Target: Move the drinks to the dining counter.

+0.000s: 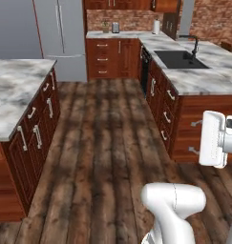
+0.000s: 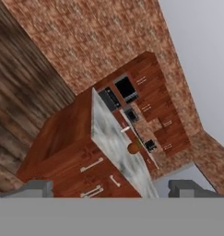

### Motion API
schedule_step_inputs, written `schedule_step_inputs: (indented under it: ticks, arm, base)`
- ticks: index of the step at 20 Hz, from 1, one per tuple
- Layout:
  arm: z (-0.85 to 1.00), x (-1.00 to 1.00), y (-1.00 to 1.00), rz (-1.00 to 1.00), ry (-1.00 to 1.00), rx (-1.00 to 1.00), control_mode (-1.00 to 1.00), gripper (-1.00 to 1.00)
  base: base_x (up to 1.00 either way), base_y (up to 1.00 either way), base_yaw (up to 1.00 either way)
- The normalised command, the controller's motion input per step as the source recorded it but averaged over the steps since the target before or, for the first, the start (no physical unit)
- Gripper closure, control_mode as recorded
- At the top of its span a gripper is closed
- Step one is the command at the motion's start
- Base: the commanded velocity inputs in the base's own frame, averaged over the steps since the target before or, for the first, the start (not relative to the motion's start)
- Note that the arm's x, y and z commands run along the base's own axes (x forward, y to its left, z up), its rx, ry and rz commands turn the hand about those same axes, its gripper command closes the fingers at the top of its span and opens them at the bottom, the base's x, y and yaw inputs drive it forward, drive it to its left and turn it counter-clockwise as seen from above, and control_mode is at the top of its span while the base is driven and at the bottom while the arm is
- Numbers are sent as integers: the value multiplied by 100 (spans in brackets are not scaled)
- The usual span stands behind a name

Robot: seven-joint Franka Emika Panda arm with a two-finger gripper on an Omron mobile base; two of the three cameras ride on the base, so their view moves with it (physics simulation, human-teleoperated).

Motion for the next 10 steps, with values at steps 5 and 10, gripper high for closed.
schedule_step_inputs:
  ticks: [5, 10]
  arm:
    - [0, 0, 0, 0, 0, 0, 100, -100]
    - [0, 0, 0, 0, 0, 0, 100, -100]
  base:
    - [-5, 100, 0]
    - [-4, 100, 0]
